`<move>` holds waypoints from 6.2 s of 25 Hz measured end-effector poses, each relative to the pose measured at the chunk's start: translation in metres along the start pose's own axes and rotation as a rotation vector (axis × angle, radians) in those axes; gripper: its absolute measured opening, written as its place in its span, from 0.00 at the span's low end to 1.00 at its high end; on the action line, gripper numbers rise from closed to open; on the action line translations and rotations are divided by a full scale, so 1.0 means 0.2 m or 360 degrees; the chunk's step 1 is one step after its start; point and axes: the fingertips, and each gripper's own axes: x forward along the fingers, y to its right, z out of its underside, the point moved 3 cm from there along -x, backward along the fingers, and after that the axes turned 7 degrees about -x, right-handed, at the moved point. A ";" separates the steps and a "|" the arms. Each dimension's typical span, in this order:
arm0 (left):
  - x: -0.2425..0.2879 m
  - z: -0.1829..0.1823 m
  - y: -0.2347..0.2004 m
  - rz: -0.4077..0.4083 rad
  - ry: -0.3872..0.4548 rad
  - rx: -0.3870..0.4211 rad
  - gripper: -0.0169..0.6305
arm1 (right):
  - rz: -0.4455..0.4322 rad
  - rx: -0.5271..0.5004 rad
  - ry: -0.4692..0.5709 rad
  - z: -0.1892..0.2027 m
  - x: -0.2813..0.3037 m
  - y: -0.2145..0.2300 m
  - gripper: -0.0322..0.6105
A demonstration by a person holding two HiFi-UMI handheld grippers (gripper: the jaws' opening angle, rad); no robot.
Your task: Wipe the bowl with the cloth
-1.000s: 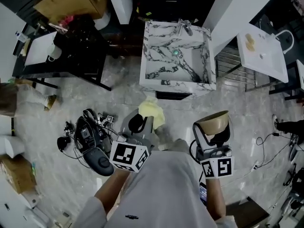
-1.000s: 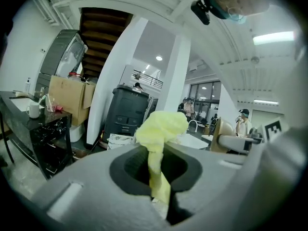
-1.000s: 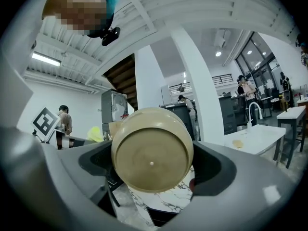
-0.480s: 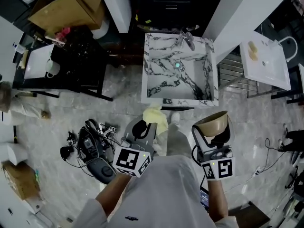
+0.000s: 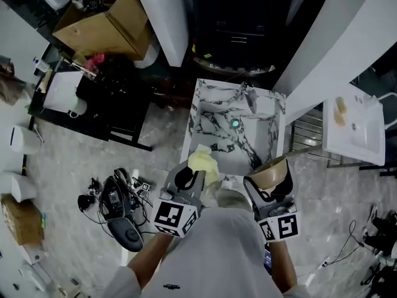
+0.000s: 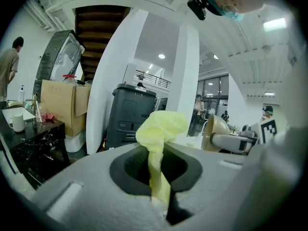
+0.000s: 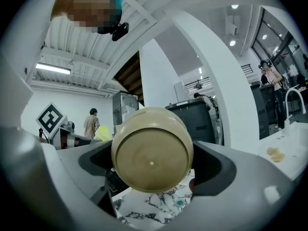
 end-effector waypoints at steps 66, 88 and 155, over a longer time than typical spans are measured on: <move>0.56 -0.29 0.23 0.0481 -0.0147 0.0249 0.08 | -0.1363 0.0156 0.0141 -0.12 0.35 -0.12 0.83; 0.43 -0.28 0.33 0.0715 -0.0180 0.0240 0.08 | -0.1277 0.0201 0.0298 -0.27 0.51 0.05 0.83; 0.46 -0.18 0.52 0.1182 -0.0583 0.0657 0.07 | -0.1449 0.0114 0.0180 -0.22 0.40 -0.02 0.82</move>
